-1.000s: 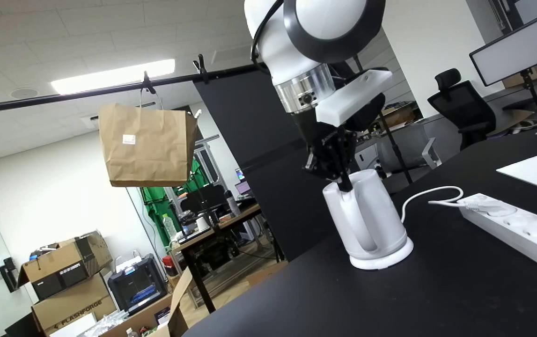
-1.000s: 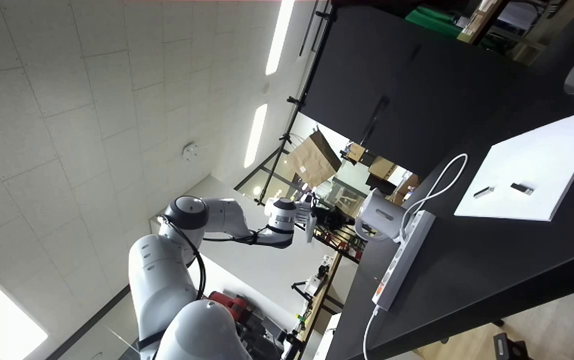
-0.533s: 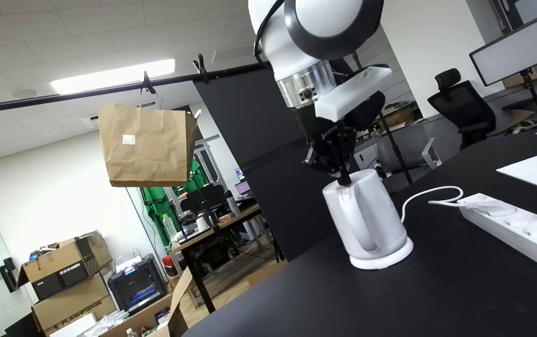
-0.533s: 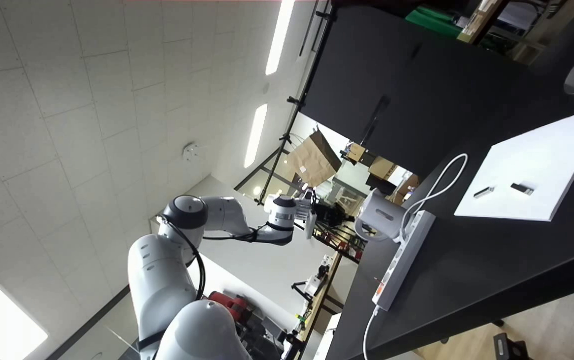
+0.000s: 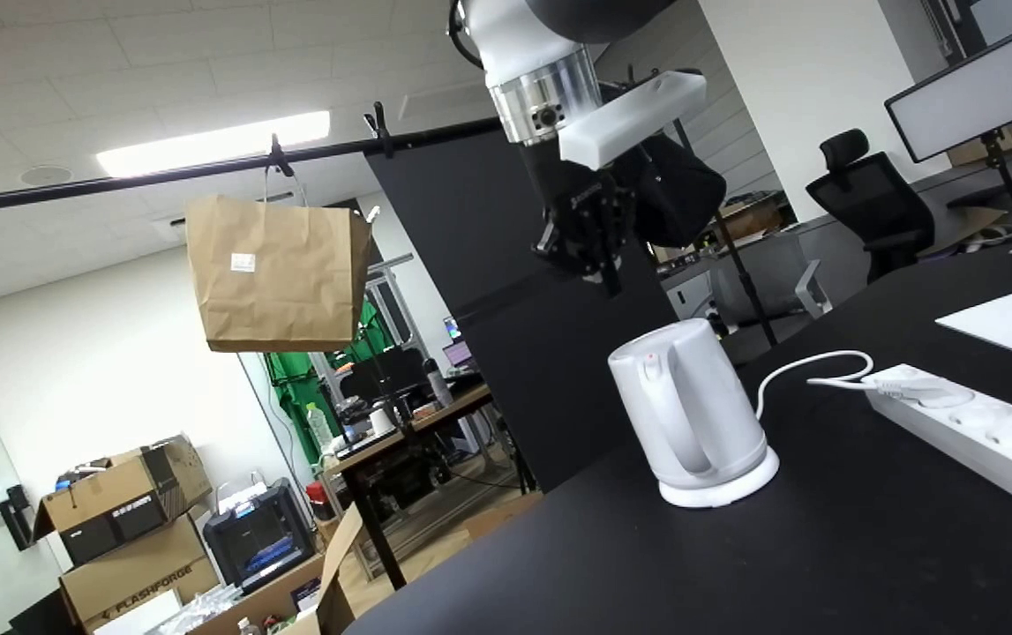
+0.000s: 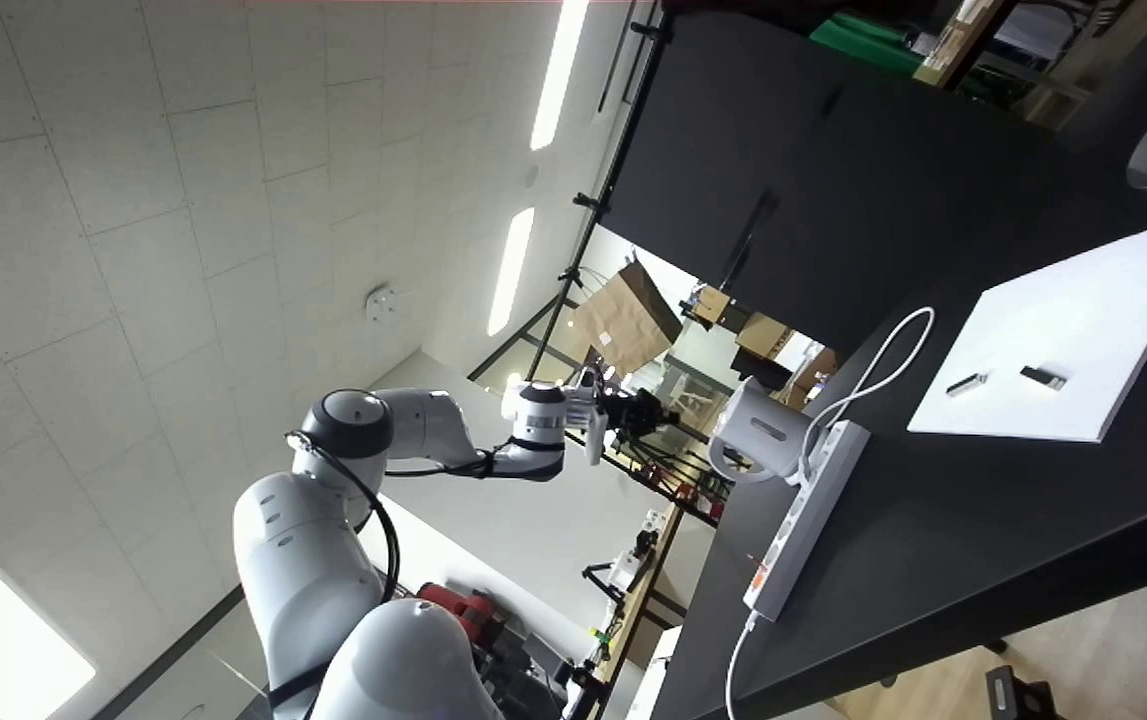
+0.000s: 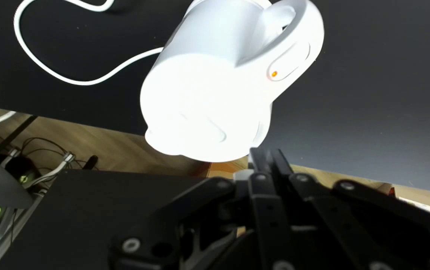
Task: Press the switch on the handle of the kettle
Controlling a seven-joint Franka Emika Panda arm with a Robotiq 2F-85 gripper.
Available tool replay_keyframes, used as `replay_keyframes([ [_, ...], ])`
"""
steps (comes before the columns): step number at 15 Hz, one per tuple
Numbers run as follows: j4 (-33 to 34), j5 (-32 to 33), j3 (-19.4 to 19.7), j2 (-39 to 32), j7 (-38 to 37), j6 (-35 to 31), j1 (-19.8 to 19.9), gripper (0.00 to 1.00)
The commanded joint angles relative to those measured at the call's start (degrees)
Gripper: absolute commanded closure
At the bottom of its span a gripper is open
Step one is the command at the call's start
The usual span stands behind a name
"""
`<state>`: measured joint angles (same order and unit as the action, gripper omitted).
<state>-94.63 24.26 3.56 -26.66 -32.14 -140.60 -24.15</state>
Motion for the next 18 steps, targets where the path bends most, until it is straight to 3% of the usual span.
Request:
replay_keyframes([
  [1,-2.18,3.86,0.89,3.39,-4.07,1.34,-1.11,0.61],
  [10,-2.68,7.55,-0.31,5.29,-7.06,4.09,-0.44,0.02],
  [18,-2.33,8.33,-1.37,4.79,-7.90,5.87,-0.20,0.00],
])
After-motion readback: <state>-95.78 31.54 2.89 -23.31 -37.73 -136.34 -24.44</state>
